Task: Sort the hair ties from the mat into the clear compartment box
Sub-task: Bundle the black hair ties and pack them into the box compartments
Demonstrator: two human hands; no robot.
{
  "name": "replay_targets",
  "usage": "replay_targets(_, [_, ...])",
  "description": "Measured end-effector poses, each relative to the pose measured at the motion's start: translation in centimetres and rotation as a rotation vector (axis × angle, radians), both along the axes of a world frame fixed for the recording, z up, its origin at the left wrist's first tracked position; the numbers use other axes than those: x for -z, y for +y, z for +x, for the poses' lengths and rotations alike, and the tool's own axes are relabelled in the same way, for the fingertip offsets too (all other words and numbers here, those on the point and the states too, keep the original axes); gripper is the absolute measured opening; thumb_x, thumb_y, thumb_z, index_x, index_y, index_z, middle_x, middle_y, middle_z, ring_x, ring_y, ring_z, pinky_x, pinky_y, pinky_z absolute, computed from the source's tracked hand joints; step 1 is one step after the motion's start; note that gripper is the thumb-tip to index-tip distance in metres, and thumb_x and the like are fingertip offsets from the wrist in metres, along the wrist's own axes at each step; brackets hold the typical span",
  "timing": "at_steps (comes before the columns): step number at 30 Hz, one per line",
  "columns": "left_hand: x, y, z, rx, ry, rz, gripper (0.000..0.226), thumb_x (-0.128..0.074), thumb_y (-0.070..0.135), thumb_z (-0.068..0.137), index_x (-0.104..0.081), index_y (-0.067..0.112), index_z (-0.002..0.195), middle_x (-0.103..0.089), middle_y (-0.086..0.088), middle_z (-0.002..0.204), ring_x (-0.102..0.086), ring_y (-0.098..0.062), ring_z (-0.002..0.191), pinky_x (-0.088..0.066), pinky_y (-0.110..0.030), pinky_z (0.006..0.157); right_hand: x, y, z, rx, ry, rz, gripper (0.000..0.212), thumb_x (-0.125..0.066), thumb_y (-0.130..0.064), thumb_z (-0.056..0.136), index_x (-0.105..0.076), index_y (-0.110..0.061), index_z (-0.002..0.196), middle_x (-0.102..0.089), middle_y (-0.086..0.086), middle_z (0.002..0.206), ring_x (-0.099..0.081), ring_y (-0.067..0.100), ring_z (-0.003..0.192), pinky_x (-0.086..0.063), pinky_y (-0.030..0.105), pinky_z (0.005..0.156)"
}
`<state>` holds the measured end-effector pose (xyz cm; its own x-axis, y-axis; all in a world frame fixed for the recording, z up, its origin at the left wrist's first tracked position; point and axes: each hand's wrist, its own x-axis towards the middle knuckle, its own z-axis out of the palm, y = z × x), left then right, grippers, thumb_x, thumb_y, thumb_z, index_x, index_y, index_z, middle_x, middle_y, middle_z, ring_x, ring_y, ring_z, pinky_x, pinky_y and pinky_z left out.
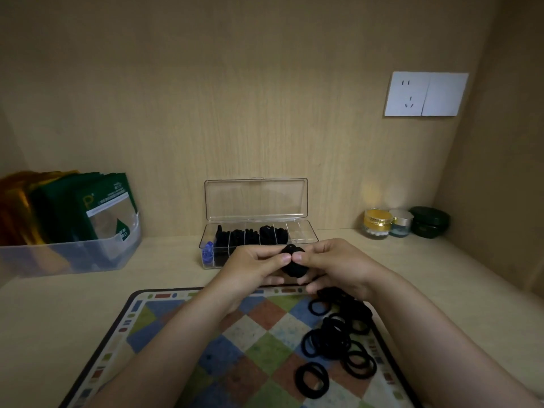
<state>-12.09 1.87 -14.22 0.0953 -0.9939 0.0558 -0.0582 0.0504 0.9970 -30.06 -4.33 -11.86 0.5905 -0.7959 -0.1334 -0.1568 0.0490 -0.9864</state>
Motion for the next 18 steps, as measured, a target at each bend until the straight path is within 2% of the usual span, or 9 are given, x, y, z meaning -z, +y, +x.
replay_targets(3, [-1.5,-1.0,0.0,0.034,-0.214,-0.021,0.025,-0.060,0.029,0.098,-0.072,0.026,0.119,-0.075,-0.002,0.107,-0.073,-0.018,0.095,-0.060,-0.033,0.080,-0.9,-1.4,0.0,0.072,0.002,-0.011,0.019,-0.072,-0.016,0.089,-0.073,0.001,0.097,-0.070,0.021,0.088,-0.067,0.022,0.069,-0.057,0.025,0.053])
replay_targets(5, [-2.7,-2.0,0.0,0.035,-0.389,-0.065,0.026,-0.053,0.037,0.100,-0.068,0.034,0.122,-0.074,0.004,0.104,-0.069,-0.011,0.090,-0.055,-0.030,0.079,-1.8,-2.5,0.1,0.151,0.015,-0.035,0.027,-0.071,-0.017,0.090,-0.070,0.007,0.103,-0.069,0.025,0.089,-0.064,0.024,0.065,-0.056,0.026,0.052])
replay_targets(6, [-3.2,-2.6,0.0,0.013,-0.454,-0.099,0.028,-0.050,0.037,0.102,-0.065,0.035,0.126,-0.071,0.009,0.109,-0.064,-0.006,0.095,-0.051,-0.026,0.081,-2.3,-3.1,0.2,0.195,0.040,-0.064,0.029,-0.071,-0.017,0.090,-0.069,0.009,0.104,-0.071,0.025,0.088,-0.064,0.024,0.064,-0.056,0.026,0.052])
replay_targets(8, [-3.7,-4.0,0.4,-0.104,-0.628,-0.166,0.034,-0.047,0.034,0.103,-0.057,0.032,0.136,-0.060,0.014,0.123,-0.054,-0.003,0.108,-0.043,-0.023,0.089,-3.0,-4.0,0.6,0.292,0.122,-0.155,0.024,-0.072,-0.016,0.090,-0.070,0.006,0.101,-0.074,0.021,0.088,-0.066,0.021,0.062,-0.055,0.025,0.051])
replay_targets(11, [-2.9,-5.9,1.1,-0.227,-0.788,-0.207,0.037,-0.045,0.024,0.104,-0.053,0.029,0.139,-0.052,0.006,0.136,-0.045,-0.012,0.127,-0.039,-0.031,0.107,-3.2,-5.6,1.7,0.397,0.260,-0.290,0.015,-0.072,-0.017,0.090,-0.071,-0.002,0.092,-0.073,0.017,0.084,-0.066,0.016,0.058,-0.050,0.022,0.045])
replay_targets(13, [-1.7,-6.7,1.4,-0.228,-0.827,-0.204,0.037,-0.042,0.022,0.104,-0.053,0.028,0.139,-0.051,0.005,0.137,-0.041,-0.014,0.130,-0.034,-0.029,0.106,-2.8,-6.6,2.6,0.423,0.339,-0.347,0.016,-0.074,-0.020,0.088,-0.072,-0.005,0.086,-0.073,0.015,0.076,-0.063,0.014,0.052,-0.046,0.023,0.045])
replay_targets(15, [-0.8,-7.2,1.7,-0.225,-0.944,-0.213,0.038,-0.040,0.024,0.104,-0.053,0.028,0.140,-0.052,0.006,0.138,-0.040,-0.015,0.131,-0.034,-0.031,0.106,-2.3,-7.3,3.4,0.434,0.412,-0.405,0.017,-0.076,-0.023,0.086,-0.073,-0.007,0.082,-0.071,0.011,0.069,-0.059,0.011,0.047,-0.041,0.021,0.044])
replay_targets(18, [0.0,-7.5,1.8,-0.239,-1.073,-0.204,0.042,-0.036,0.030,0.103,-0.048,0.027,0.144,-0.050,0.005,0.140,-0.039,-0.017,0.133,-0.035,-0.038,0.109,-1.9,-8.1,4.5,0.430,0.505,-0.507,0.013,-0.078,-0.025,0.082,-0.076,-0.012,0.079,-0.069,0.005,0.067,-0.059,0.013,0.054,-0.045,0.023,0.049])
